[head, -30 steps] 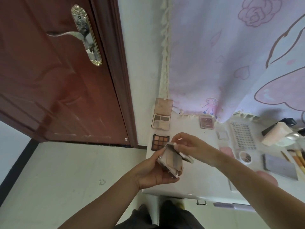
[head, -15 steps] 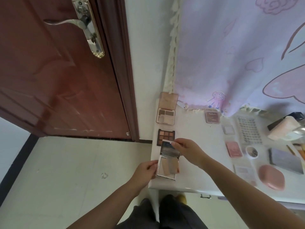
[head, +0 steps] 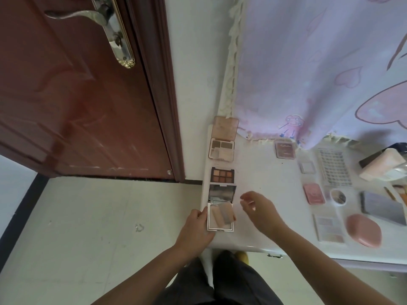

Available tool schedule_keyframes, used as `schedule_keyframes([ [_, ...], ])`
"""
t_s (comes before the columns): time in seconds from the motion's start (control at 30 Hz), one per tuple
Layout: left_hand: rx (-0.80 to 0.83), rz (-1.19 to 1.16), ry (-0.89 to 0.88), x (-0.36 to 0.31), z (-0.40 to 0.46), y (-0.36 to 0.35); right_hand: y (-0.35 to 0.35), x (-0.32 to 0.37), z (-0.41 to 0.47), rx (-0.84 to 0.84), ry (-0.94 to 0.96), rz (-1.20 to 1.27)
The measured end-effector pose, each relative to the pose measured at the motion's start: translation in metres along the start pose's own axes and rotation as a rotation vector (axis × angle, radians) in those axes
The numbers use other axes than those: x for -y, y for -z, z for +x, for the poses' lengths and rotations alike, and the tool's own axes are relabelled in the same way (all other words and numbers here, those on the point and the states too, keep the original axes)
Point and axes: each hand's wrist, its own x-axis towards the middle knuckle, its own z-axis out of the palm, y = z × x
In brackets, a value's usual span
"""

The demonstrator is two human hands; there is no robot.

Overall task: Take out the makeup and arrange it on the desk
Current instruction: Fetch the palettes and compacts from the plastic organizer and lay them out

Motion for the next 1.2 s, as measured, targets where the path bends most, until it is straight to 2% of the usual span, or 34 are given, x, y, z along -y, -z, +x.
schedule_keyframes([
  [0.13,-0.025,-0.002,0.001,0.001,0.002,-0.005,-0.027,-0.004,-0.021,0.129,0.062,-0.078],
  [0.43,-0.087,0.006,-0.018,0.000,-0.001,-0.012,-0.045,0.008,-0.040,0.103,0.103,-0.191],
  [0.6,-0.110,-0.019,-0.024,-0.003,-0.002,-0.011,-0.048,0.006,-0.035,0.065,0.261,-0.437],
  [0.73,-0.140,0.027,-0.050,-0.010,-0.007,-0.003,-0.035,0.010,-0.029,0.045,0.332,-0.383],
  [0.8,-0.250,0.020,-0.123,-0.021,-0.007,0.006,-0.011,0.007,-0.025,-0.004,0.323,-0.297],
  [0.87,-0.380,-0.003,-0.268,-0.039,-0.002,0.016,0.022,-0.003,-0.015,-0.057,0.262,-0.251],
  [0.93,-0.430,-0.025,-0.428,-0.070,0.010,0.025,0.056,-0.020,0.002,-0.097,0.187,-0.251],
  [1.0,-0.388,-0.027,-0.582,-0.108,0.027,0.028,0.086,-0.038,0.023,-0.101,0.112,-0.272],
  [1.07,-0.276,-0.054,-0.601,-0.145,0.051,0.020,0.110,-0.053,0.046,-0.094,0.043,-0.295],
  [1.13,-0.109,-0.131,-0.433,-0.177,0.084,0.004,0.127,-0.068,0.070,-0.078,0.008,-0.310],
  [1.2,0.049,-0.179,-0.167,-0.199,0.122,-0.013,0.138,-0.080,0.093,-0.054,-0.001,-0.333],
])
